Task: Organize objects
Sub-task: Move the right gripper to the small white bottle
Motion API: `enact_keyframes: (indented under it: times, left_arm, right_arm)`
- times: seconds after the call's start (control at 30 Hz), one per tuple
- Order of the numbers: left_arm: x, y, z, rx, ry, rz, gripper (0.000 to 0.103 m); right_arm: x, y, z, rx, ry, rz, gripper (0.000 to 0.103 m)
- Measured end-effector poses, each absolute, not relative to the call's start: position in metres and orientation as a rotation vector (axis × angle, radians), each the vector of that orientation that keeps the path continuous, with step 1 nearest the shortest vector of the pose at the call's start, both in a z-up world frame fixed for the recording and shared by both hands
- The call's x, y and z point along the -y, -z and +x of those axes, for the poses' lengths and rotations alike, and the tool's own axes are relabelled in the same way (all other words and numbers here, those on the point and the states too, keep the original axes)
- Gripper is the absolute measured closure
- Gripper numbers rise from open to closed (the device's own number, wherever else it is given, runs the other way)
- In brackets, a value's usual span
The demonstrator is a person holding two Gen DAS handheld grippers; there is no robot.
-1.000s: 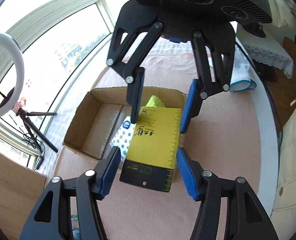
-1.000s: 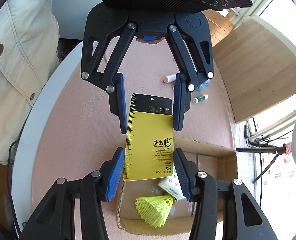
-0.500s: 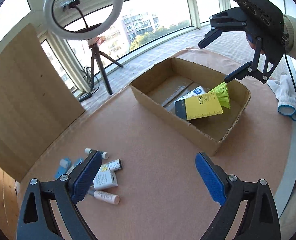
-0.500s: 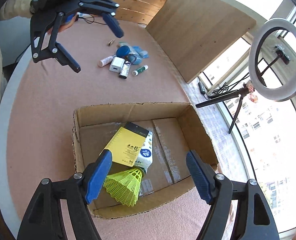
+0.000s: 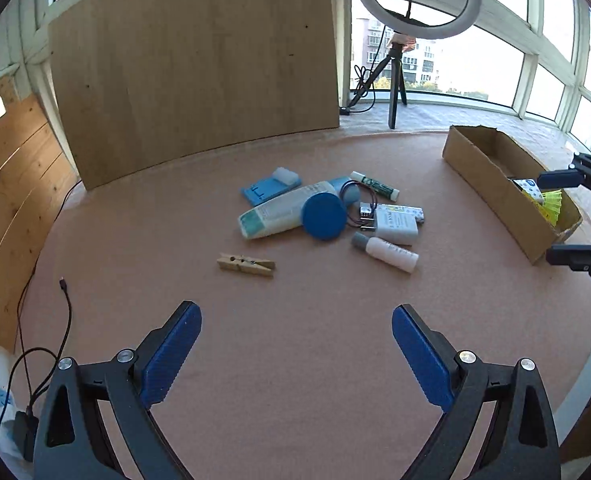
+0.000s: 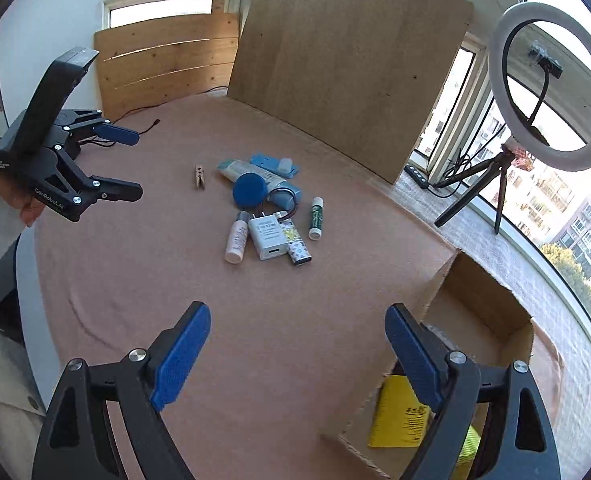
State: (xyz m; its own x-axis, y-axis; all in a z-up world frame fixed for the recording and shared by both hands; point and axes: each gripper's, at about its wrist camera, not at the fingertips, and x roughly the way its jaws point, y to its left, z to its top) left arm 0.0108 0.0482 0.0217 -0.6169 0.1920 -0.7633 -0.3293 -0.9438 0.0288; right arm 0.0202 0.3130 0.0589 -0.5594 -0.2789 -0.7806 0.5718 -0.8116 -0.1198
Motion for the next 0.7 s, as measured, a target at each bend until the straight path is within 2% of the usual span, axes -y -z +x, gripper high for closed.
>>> enact_keyframes:
  times: [0.17,0.27,0.33,0.47,0.53,0.6,0.7]
  left_arm:
    - [0.011,-0.006,0.03,-0.082,-2.598,-1.229,0.005]
    - [0.031,0.002,0.042,-0.03,-2.629,-1.239,0.005]
    - [0.041,0.005,0.052,0.011,-2.659,-1.238,0.004]
    - [0.051,0.009,0.065,0.062,-2.695,-1.247,0.004]
    - [0.052,0.009,0.069,0.056,-2.704,-1.247,0.004]
    - [0.052,0.008,0.071,0.039,-2.706,-1.242,0.004]
    - [0.051,0.008,0.072,0.012,-2.706,-1.226,0.004]
  right_arm:
    - [-0.251,-0.005,-0.003,-0.457,2.393,1.229,0.022]
    - [-0.238,0.009,-0.024,-0.434,2.444,1.262,0.041]
    - [-0.236,0.017,-0.039,-0.394,2.436,1.298,0.059]
    - [-0.228,0.028,-0.053,-0.424,2.37,1.322,0.068]
    - [-0.224,0.031,-0.055,-0.441,2.339,1.324,0.081]
    - [-0.222,0.032,-0.055,-0.441,2.328,1.311,0.085]
    - [-0.22,0.032,-0.054,-0.43,2.322,1.301,0.085]
